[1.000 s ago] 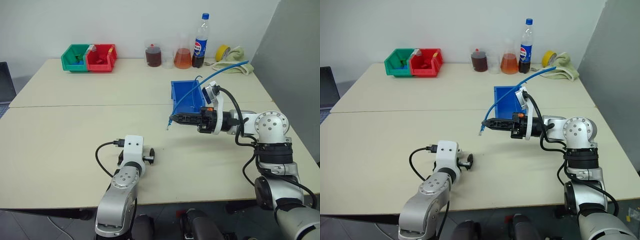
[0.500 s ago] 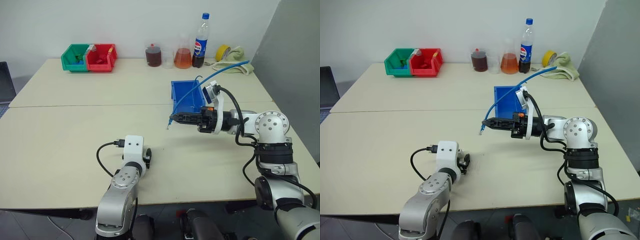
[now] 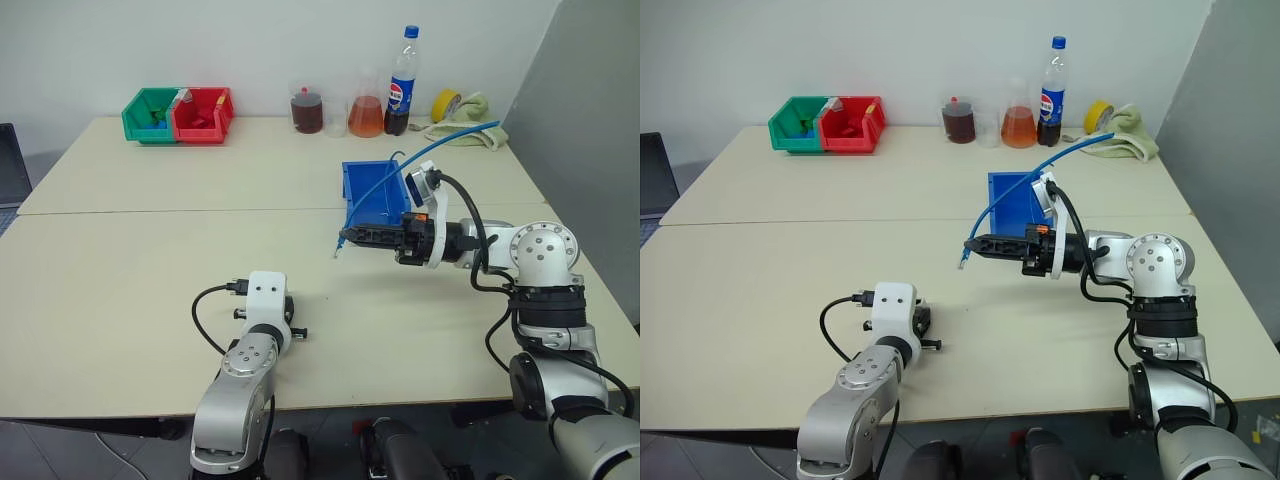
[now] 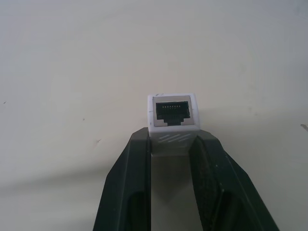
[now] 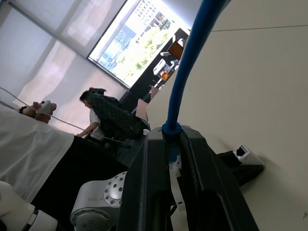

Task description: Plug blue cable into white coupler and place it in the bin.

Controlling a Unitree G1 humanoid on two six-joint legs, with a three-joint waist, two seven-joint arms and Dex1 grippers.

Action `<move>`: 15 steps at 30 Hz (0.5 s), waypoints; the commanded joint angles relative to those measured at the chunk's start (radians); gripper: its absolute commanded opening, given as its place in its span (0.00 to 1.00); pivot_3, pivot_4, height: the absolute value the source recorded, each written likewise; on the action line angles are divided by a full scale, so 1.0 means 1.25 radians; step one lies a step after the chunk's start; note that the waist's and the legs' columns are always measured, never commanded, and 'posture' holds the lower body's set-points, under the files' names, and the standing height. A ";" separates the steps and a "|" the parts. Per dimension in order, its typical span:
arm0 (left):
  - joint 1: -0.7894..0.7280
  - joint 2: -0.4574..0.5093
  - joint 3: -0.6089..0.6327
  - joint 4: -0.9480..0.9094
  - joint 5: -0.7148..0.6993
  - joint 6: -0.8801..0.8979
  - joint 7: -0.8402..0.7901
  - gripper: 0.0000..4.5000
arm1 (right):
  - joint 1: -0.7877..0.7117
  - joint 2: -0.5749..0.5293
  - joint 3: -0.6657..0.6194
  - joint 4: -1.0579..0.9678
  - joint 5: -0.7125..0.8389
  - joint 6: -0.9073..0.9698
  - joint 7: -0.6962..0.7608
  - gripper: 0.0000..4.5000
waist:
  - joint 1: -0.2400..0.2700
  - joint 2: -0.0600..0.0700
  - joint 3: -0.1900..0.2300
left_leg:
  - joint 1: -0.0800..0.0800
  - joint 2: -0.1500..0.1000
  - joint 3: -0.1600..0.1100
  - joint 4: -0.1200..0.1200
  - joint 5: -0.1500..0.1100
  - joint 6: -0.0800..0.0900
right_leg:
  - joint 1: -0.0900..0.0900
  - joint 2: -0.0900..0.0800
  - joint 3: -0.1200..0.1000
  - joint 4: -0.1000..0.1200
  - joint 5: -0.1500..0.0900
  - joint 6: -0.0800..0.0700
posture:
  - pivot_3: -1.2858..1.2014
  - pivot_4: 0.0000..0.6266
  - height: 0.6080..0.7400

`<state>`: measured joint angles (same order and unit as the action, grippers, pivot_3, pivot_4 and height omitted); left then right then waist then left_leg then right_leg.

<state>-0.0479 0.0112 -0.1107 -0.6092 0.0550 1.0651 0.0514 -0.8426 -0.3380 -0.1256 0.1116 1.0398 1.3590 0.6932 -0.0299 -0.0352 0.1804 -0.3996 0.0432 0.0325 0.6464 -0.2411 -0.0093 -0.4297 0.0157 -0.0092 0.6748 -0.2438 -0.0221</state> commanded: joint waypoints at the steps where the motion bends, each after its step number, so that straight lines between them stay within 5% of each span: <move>1: -0.017 0.058 0.022 0.001 -0.017 -0.021 -0.056 0.17 | -0.020 -0.002 -0.015 -0.010 0.001 -0.016 0.007 0.02 | 0.000 0.000 0.000 | 0.000 0.000 0.000 0.000 0.000 0.000 | 0.000 0.000 0.000 0.000 0.000 0.000 | 0.52 0.24 1.00; 10: -0.164 0.413 0.108 0.143 -0.264 -0.212 -0.584 0.17 | -0.033 -0.014 0.000 -0.002 -0.018 -0.043 0.029 0.02 | 0.000 0.000 0.000 | 0.000 0.001 0.000 0.000 0.000 0.000 | -0.001 0.001 -0.001 0.000 0.000 0.000 | 0.52 0.24 1.00; 15: -0.214 0.514 0.072 0.194 -0.393 -0.294 -0.867 0.17 | -0.040 -0.019 0.015 -0.010 -0.040 -0.068 0.050 0.02 | 0.000 0.000 0.000 | -0.002 0.000 0.000 -0.001 0.000 0.000 | -0.001 0.000 -0.001 -0.004 0.000 0.000 | 0.52 0.24 1.00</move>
<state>-0.2854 0.6248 -0.0009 -0.3679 -0.3600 0.7652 -0.8721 -0.8579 -0.3506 -0.1101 0.1253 0.9947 1.3022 0.7280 -0.0295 -0.0346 0.1808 -0.4026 0.0436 0.0327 0.6444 -0.2415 -0.0089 -0.4313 0.0161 -0.0105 0.6687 -0.2439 -0.0225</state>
